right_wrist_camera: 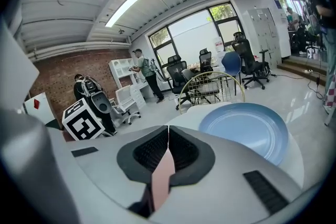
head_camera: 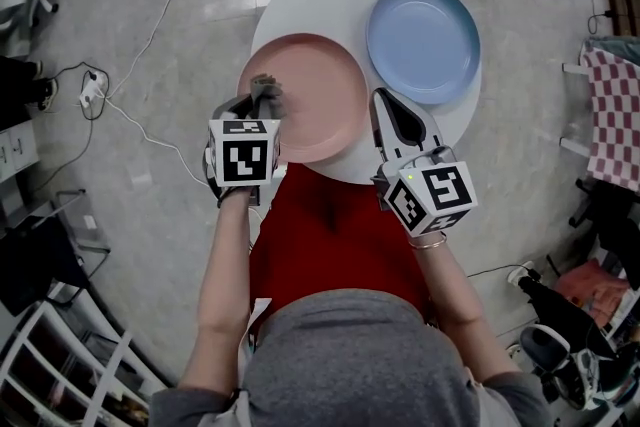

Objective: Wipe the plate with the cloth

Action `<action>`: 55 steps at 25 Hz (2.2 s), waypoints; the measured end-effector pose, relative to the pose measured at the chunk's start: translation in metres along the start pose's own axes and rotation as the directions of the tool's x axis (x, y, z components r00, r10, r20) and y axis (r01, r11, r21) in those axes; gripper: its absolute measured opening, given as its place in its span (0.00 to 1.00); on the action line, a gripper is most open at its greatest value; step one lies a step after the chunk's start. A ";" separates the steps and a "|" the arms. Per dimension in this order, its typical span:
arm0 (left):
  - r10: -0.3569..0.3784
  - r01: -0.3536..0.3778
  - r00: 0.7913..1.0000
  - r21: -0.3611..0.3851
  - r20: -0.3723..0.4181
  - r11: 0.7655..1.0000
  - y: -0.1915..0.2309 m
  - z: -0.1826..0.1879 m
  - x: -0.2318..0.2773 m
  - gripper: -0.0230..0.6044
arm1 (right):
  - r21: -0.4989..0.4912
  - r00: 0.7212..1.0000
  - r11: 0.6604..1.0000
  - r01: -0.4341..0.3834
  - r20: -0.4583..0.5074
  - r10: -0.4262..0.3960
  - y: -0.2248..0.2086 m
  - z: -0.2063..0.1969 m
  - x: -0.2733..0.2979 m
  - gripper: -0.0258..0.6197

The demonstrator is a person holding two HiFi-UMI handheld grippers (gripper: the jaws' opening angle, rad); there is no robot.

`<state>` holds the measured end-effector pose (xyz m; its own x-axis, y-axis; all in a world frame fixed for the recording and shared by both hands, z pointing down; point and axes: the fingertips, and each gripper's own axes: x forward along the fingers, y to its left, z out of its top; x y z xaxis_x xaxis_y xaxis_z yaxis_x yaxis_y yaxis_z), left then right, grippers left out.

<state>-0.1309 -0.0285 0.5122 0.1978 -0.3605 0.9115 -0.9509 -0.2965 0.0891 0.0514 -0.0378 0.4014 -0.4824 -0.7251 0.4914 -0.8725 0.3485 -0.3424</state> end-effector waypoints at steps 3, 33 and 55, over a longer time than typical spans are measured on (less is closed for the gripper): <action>-0.082 0.082 0.997 -0.010 0.004 0.997 -0.028 0.002 0.001 0.10 | 0.006 1.000 1.000 0.024 0.016 -0.024 -0.006 0.001 -0.010 0.09; -0.188 0.219 0.955 0.120 -0.228 0.968 -0.110 -0.061 0.029 0.10 | -0.002 1.000 1.000 -0.009 -0.012 0.009 -0.002 -0.017 -0.017 0.09; -0.095 0.093 0.984 -0.024 -0.148 0.995 -0.024 -0.064 0.016 0.10 | -0.070 0.992 0.993 -0.096 -0.091 0.089 0.043 -0.024 0.019 0.09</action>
<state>-0.1202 0.0294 0.5505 0.2500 -0.1962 0.9482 -0.9339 -0.3072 0.1827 0.0030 -0.0226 0.4149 -0.5633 -0.6343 0.5294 -0.8256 0.4571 -0.3308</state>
